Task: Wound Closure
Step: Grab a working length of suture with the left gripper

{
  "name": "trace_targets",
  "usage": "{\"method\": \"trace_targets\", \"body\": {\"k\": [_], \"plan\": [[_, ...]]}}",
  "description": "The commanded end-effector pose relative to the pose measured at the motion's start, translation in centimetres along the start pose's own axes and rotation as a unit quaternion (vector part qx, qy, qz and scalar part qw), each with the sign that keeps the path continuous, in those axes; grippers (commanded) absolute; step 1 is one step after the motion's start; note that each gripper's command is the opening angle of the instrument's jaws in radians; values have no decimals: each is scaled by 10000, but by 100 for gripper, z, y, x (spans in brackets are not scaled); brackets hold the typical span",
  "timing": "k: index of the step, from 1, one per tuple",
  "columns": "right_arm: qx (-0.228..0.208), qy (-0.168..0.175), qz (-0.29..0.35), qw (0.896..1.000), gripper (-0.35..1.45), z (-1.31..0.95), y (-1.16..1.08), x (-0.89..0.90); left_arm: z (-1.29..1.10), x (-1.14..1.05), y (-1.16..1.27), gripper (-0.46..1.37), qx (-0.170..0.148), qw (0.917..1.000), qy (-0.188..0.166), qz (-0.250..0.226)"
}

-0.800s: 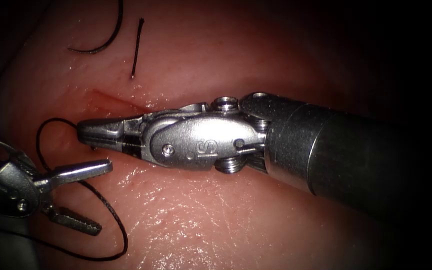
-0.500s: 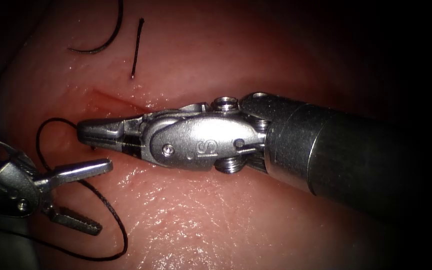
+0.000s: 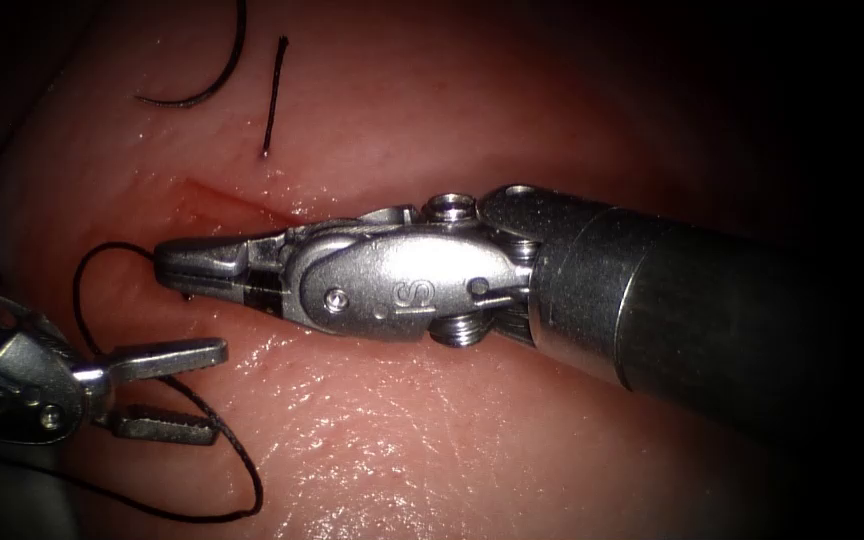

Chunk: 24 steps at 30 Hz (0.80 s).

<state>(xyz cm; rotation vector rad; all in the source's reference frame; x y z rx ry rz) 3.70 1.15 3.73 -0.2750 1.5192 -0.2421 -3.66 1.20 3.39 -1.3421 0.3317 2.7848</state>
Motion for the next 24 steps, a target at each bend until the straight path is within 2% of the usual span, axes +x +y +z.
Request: {"method": "trace_targets", "body": {"k": [1,8,17,21,23,24], "plan": [[-25,0,0,10000,-33,0,0,0,0,0,0,-35,-26,10000,-8,-30],[-25,0,0,10000,-33,0,0,0,-3,1,1,-35,-29,9995,59,294],[-25,0,0,10000,-33,0,0,0,-6,8,-2,-35,-271,9956,164,887],[-25,1,-29,10000,-33,0,0,0,-10,14,-3,-35,-327,9945,271,956],[-140,28,-655,9978,-28,-3,0,2,-12,17,-4,-35,-355,9943,341,947],[-288,43,-719,9970,-25,-5,-1,4,-14,18,-4,-35,-363,9939,365,973]]}}
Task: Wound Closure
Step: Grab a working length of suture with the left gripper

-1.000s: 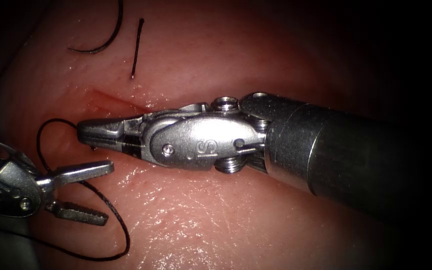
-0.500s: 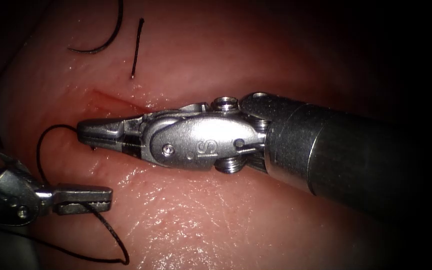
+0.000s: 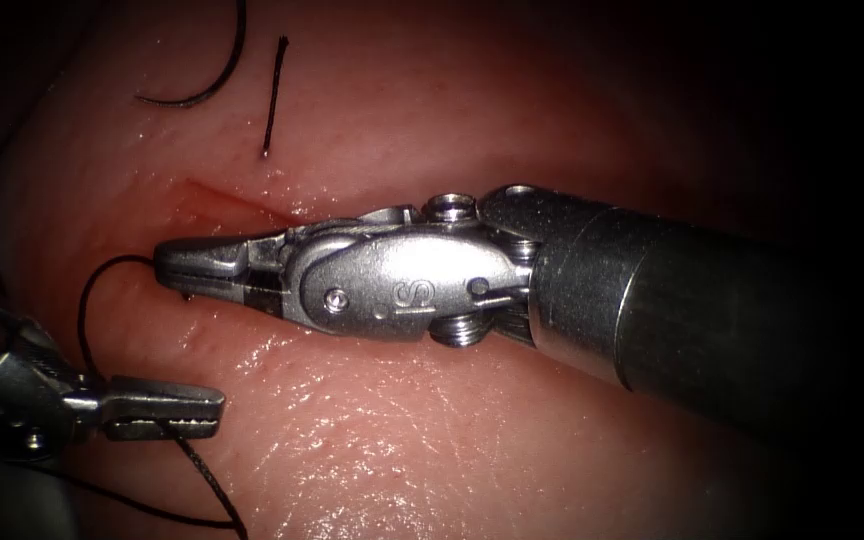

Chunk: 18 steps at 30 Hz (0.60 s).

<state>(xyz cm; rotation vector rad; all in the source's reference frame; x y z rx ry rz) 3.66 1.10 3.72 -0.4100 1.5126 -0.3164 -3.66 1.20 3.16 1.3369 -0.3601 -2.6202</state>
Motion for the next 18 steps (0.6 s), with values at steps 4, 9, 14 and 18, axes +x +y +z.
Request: {"method": "trace_targets", "body": {"k": [4,9,14,18], "plan": [[-745,-107,-281,9968,-13,-10,5,-1,-3,4,-5,-35,-68,10000,52,-4],[-928,-47,528,9943,4,-14,9,-3,-6,9,-10,-35,-91,9999,111,28],[-550,-113,1097,9924,17,-19,6,-12,-6,11,-12,-35,-97,9998,144,136],[-137,-381,1627,9858,28,-20,-1,-18,-4,13,-15,-35,-110,9995,163,242]]}}
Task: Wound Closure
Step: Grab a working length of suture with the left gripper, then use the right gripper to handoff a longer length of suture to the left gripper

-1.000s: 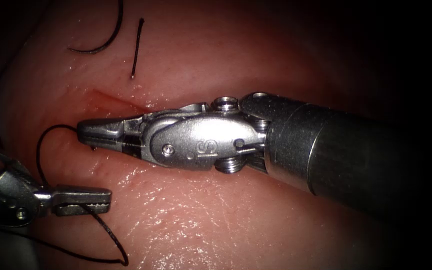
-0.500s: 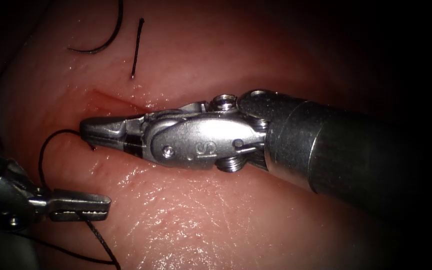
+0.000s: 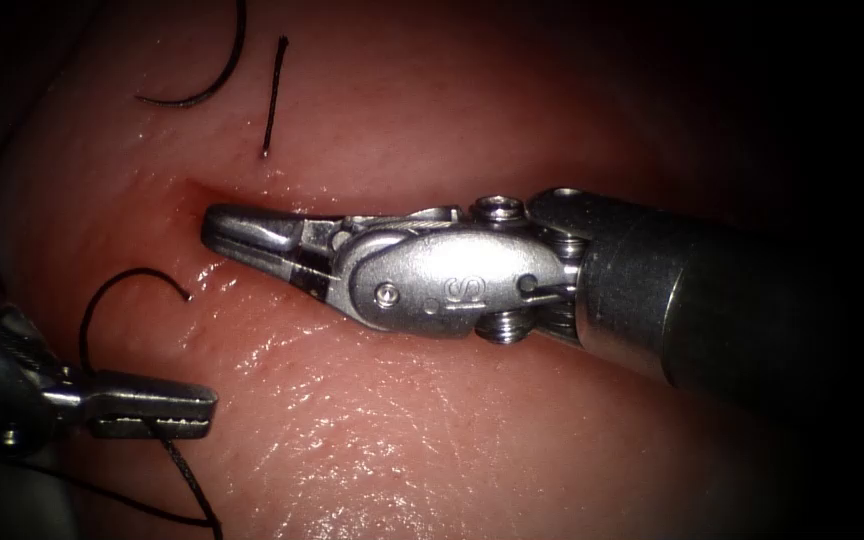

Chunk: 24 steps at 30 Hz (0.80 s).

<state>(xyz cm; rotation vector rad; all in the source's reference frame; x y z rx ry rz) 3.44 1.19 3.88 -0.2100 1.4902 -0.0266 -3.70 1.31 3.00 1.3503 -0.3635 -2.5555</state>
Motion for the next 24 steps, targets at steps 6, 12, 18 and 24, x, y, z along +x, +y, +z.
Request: {"method": "trace_targets", "body": {"k": [6,12,18,24], "plan": [[687,-231,768,9944,45,-1,-6,-1,6,9,-6,-35,-82,9998,55,157],[803,-165,840,9931,62,-5,-2,2,14,24,-12,-35,-113,9997,96,180],[787,-177,833,9933,80,-3,-3,1,26,39,-14,-35,-224,9993,163,260],[835,-25,818,9931,95,6,-9,-1,32,42,-16,-35,-230,9991,215,287]]}}
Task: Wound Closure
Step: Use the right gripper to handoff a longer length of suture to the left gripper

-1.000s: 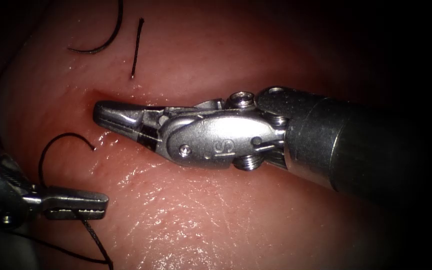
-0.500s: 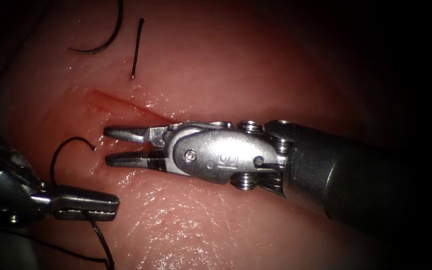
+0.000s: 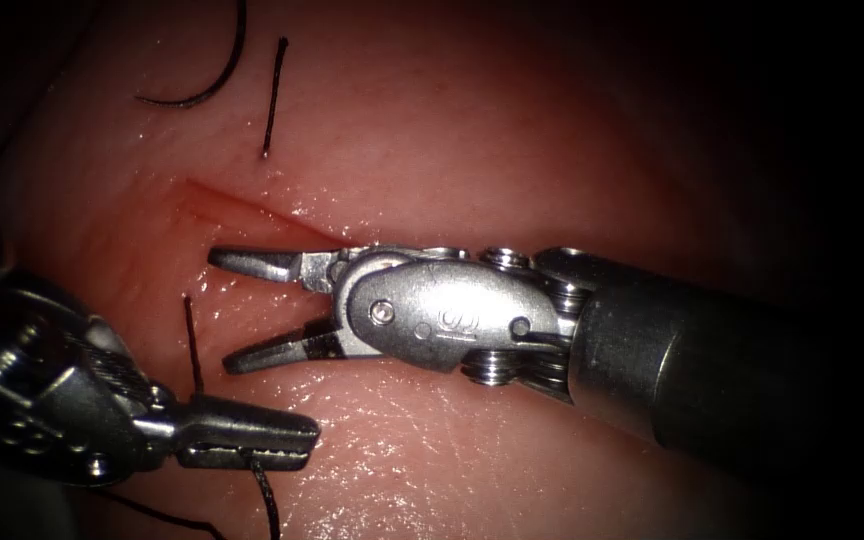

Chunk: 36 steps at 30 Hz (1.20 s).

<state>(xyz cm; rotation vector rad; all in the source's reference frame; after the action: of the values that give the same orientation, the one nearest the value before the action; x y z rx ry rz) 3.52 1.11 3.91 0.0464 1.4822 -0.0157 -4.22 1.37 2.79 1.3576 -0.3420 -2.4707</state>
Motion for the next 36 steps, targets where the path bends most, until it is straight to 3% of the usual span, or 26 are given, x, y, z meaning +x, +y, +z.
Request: {"method": "trace_targets", "body": {"k": [1,10,16,24,28,31,35,36], "plan": [[15,82,-17,10000,97,1,-1,-2,0,-1,0,-35,-49,10000,11,-6],[311,646,155,9973,127,11,-8,-7,-5,-7,-2,-35,-68,10000,50,5],[157,974,288,9947,129,11,-8,-4,-5,-9,-2,-35,-70,10000,57,8],[249,1131,288,9929,124,13,-8,-1,-4,-10,-2,-35,-83,9999,63,40],[434,1293,292,9902,98,13,-8,5,-4,-12,-2,-35,-71,9999,72,13],[516,1342,297,9892,89,15,-8,8,-3,-13,-2,-35,-70,9999,76,17],[740,1473,290,9859,20,16,-8,8,-3,-14,-1,-35,-68,9999,78,-6],[711,1462,268,9863,18,17,-7,8,-2,-14,-1,-35,-67,9999,78,-5]]}}
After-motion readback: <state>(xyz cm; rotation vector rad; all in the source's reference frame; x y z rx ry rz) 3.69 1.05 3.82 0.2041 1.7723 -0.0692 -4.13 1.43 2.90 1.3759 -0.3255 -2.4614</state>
